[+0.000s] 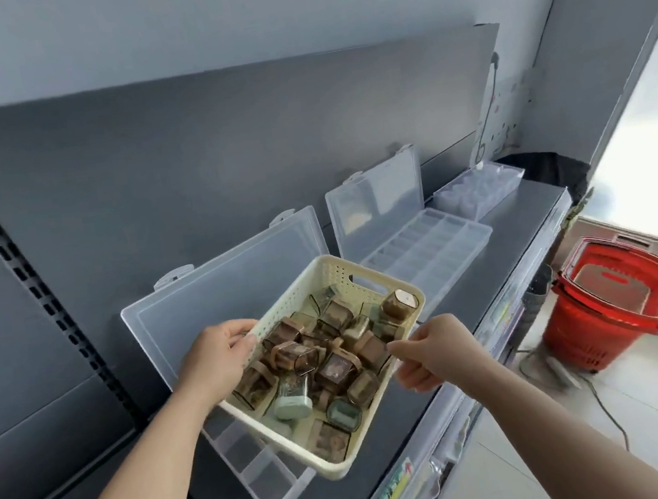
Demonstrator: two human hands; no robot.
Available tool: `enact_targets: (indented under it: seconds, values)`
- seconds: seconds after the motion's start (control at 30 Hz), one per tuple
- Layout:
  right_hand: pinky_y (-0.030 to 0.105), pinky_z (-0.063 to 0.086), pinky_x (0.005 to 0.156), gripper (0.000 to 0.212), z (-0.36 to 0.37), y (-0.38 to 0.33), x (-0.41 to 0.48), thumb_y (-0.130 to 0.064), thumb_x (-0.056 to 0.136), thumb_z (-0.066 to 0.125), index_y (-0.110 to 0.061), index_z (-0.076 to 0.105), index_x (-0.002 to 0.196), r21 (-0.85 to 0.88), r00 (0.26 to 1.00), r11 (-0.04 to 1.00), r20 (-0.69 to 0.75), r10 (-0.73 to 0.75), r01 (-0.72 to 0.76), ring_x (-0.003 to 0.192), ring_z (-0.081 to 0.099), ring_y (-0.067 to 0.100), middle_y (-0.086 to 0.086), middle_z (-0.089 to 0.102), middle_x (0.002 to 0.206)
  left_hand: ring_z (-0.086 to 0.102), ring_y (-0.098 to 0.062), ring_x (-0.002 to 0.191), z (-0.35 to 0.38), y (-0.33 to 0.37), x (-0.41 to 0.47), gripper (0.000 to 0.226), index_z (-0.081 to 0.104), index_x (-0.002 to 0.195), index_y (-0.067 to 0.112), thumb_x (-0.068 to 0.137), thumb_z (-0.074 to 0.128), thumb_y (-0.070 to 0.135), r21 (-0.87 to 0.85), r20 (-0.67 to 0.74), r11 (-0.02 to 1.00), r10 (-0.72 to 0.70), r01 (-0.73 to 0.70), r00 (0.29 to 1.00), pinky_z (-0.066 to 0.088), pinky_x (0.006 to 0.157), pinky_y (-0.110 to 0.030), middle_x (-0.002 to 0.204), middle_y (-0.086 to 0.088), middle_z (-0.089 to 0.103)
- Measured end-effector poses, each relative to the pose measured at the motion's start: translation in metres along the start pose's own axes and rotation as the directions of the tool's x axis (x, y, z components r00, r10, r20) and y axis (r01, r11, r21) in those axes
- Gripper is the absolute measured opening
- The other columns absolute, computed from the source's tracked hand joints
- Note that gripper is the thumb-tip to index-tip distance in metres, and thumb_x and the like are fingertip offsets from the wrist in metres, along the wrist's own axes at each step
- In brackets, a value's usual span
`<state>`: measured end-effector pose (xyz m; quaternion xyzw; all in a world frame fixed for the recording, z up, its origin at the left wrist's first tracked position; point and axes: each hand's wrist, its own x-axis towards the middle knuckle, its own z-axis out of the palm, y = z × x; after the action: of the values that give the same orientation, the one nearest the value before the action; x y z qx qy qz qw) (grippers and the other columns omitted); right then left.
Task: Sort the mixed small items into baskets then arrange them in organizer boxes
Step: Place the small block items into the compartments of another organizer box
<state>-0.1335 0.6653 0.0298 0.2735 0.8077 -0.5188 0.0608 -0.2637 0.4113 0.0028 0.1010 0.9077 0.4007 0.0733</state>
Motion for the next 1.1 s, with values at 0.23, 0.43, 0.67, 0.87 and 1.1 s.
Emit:
enact_targets:
  seconds: [0.23, 0.43, 0.67, 0.87, 1.1]
  values:
    - [0.033, 0.061, 0.062, 0.031, -0.003, -0.009, 0.026, -0.024, 0.088, 0.067, 0.006, 0.067, 0.081, -0.165, 0.987, 0.986, 0.163, 0.000, 0.027, 0.064, 0.072, 0.023, 0.012, 0.073, 0.069, 0.062, -0.007, 0.091, 0.008, -0.011, 0.020, 0.022, 0.068, 0.109, 0.030, 0.093, 0.058, 0.018, -0.031, 0.013, 0.999, -0.034, 0.034, 0.999, 0.045, 0.076, -0.025, 0.100, 0.009, 0.070]
    - [0.027, 0.060, 0.063, 0.035, -0.014, -0.019, 0.047, -0.030, 0.087, 0.065, 0.001, 0.069, 0.072, -0.366, 0.967, 0.912, 0.232, -0.102, 0.184, 0.063, 0.072, 0.021, 0.006, 0.072, 0.064, 0.062, -0.012, 0.102, 0.011, -0.001, 0.018, 0.024, 0.066, 0.115, 0.020, 0.092, 0.059, 0.016, 0.063, -0.068, 0.998, -0.024, 0.028, 0.997, 0.045, 0.088, -0.028, 0.111, 0.003, 0.068]
    - [0.020, 0.054, 0.076, 0.019, -0.011, -0.048, 0.098, -0.026, 0.087, 0.065, -0.018, 0.072, 0.102, -0.424, 0.784, 0.659, 0.338, -0.522, 0.621, 0.082, 0.066, 0.008, -0.005, 0.072, 0.095, 0.053, -0.008, 0.111, 0.020, 0.031, -0.027, 0.047, 0.054, 0.129, 0.032, 0.086, 0.056, 0.052, 0.261, -0.085, 0.965, 0.027, -0.003, 0.996, 0.045, 0.097, -0.032, 0.126, 0.013, 0.053]
    - [0.032, 0.044, 0.100, 0.053, 0.010, -0.064, 0.140, -0.029, 0.091, 0.059, -0.021, 0.042, 0.141, -0.454, 0.641, 0.464, 0.642, -0.421, 0.760, 0.116, 0.056, 0.019, 0.002, 0.053, 0.137, 0.042, -0.011, 0.132, 0.045, 0.040, -0.034, 0.061, 0.040, 0.142, 0.030, 0.087, 0.052, 0.055, 0.281, -0.103, 0.931, -0.211, 0.232, 0.972, 0.037, 0.109, -0.034, 0.146, 0.008, 0.042]
    - [0.032, 0.053, 0.083, 0.040, 0.010, -0.061, 0.160, -0.031, 0.085, 0.067, -0.017, 0.059, 0.122, -0.377, 0.545, 0.417, 0.721, -0.429, 0.827, 0.089, 0.060, 0.016, -0.004, 0.063, 0.104, 0.055, -0.006, 0.110, 0.062, 0.064, -0.052, 0.056, 0.045, 0.136, 0.031, 0.085, 0.066, 0.039, 0.042, -0.352, 0.957, -0.253, 0.286, 0.901, 0.047, 0.096, -0.031, 0.134, 0.013, 0.047]
